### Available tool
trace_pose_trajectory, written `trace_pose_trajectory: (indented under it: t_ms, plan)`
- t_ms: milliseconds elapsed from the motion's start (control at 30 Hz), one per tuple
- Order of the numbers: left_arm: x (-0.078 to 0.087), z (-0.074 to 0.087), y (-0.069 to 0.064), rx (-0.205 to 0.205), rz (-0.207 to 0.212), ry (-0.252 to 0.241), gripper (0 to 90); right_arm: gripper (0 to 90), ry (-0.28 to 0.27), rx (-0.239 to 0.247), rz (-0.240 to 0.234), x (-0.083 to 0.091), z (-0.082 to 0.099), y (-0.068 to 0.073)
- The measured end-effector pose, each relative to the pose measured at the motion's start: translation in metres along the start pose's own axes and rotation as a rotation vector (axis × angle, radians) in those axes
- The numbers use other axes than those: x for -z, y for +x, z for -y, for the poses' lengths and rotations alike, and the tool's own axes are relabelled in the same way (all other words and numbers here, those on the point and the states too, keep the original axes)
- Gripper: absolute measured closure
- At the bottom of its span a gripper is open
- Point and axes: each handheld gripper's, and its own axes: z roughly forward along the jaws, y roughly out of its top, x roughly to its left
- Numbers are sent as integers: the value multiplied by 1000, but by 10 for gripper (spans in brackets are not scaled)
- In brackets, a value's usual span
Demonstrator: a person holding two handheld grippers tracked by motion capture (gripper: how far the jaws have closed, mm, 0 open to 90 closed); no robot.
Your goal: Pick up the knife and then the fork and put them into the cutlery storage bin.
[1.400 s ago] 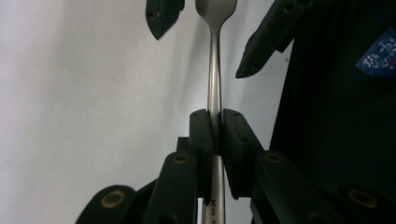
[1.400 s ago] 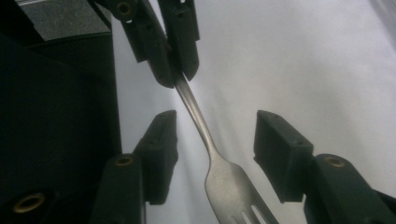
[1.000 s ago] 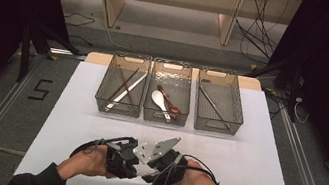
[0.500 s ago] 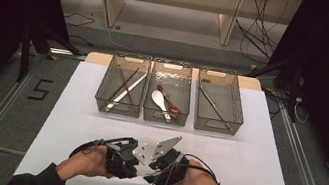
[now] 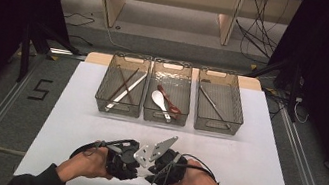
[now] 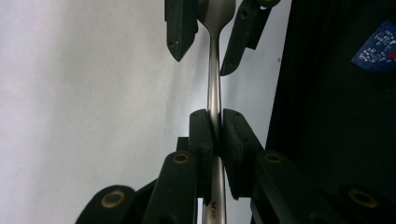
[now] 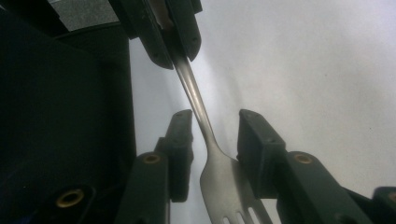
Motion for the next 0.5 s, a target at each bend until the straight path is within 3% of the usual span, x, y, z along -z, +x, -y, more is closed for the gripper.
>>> trace_pose_trajectory:
  t_ms: [133, 200, 300, 333, 500]
  plan:
    - [0, -1, -2, -9, 5, -2, 819, 728, 11, 30, -22, -1, 0, 1]
    - [0, -1, -2, -14, 11, -4, 819, 780, -11, 49, -18, -2, 0, 3]
    - [1, -1, -2, -26, 5, -11, 832, 858, 7, 101, -55, -2, 0, 3]
    - [1, -1, -2, -26, 2, -16, 864, 874, 2, 105, -60, -2, 0, 4]
    - [3, -1, -5, -54, 12, -19, 853, 884, 4, 99, -88, 0, 1, 4]
